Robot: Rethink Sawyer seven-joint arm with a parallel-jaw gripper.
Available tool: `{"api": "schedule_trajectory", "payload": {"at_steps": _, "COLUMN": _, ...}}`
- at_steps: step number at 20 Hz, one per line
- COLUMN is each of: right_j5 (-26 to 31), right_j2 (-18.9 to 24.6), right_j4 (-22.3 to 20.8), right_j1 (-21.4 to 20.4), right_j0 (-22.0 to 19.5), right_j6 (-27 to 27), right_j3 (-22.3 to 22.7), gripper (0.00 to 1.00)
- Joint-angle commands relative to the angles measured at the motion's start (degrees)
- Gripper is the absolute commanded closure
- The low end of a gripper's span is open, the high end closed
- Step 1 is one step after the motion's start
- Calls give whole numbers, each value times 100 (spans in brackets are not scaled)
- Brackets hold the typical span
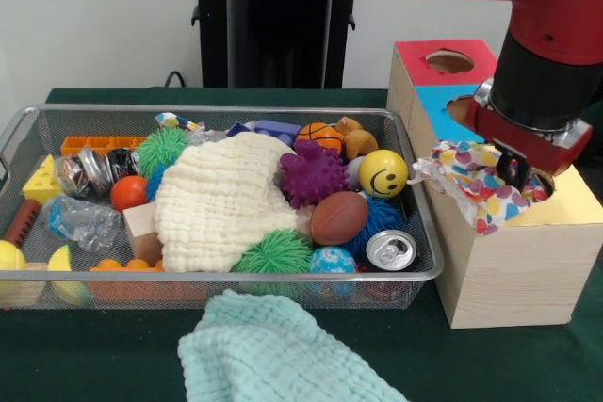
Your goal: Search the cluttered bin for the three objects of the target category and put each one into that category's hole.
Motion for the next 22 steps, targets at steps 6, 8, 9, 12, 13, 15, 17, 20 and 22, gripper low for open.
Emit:
{"api": "schedule_trajectory", "payload": {"at_steps": 6, "right_j5": 1304, "right_j2": 247, "right_j4": -503, "right_j1": -524, "right_j0": -513, "right_j6": -840, "right_j3": -342, "gripper": 100}}
{"api": "schedule_trajectory", "payload": {"at_steps": 8, "right_j5": 1303, "right_j2": 320, "right_j4": -497, "right_j1": -507, "right_j0": -555, "right_j6": -807, "right_j3": -331, "gripper": 100}}
{"api": "schedule_trajectory", "payload": {"at_steps": 9, "right_j5": 1313, "right_j2": 359, "right_j4": -488, "right_j1": -519, "right_j0": -570, "right_j6": -782, "right_j3": -308, "gripper": 100}}
{"api": "schedule_trajectory", "payload": {"at_steps": 12, "right_j5": 1383, "right_j2": 400, "right_j4": -516, "right_j1": -556, "right_j0": -546, "right_j6": -703, "right_j3": -320, "gripper": 100}}
{"api": "schedule_trajectory", "payload": {"at_steps": 13, "right_j5": 1428, "right_j2": 400, "right_j4": -538, "right_j1": -547, "right_j0": -528, "right_j6": -677, "right_j3": -375, "gripper": 100}}
{"api": "schedule_trajectory", "payload": {"at_steps": 15, "right_j5": 1425, "right_j2": 411, "right_j4": -580, "right_j1": -453, "right_j0": -522, "right_j6": -656, "right_j3": -493, "gripper": 100}}
{"api": "schedule_trajectory", "payload": {"at_steps": 17, "right_j5": 1359, "right_j2": 451, "right_j4": -601, "right_j1": -344, "right_j0": -555, "right_j6": -663, "right_j3": -562, "gripper": 100}}
{"api": "schedule_trajectory", "payload": {"at_steps": 20, "right_j5": 1363, "right_j2": 454, "right_j4": -665, "right_j1": -248, "right_j0": -562, "right_j6": -648, "right_j3": -693, "gripper": 100}}
{"api": "schedule_trajectory", "payload": {"at_steps": 22, "right_j5": 1390, "right_j2": 466, "right_j4": -696, "right_j1": -165, "right_j0": -556, "right_j6": -605, "right_j3": -816, "gripper": 100}}
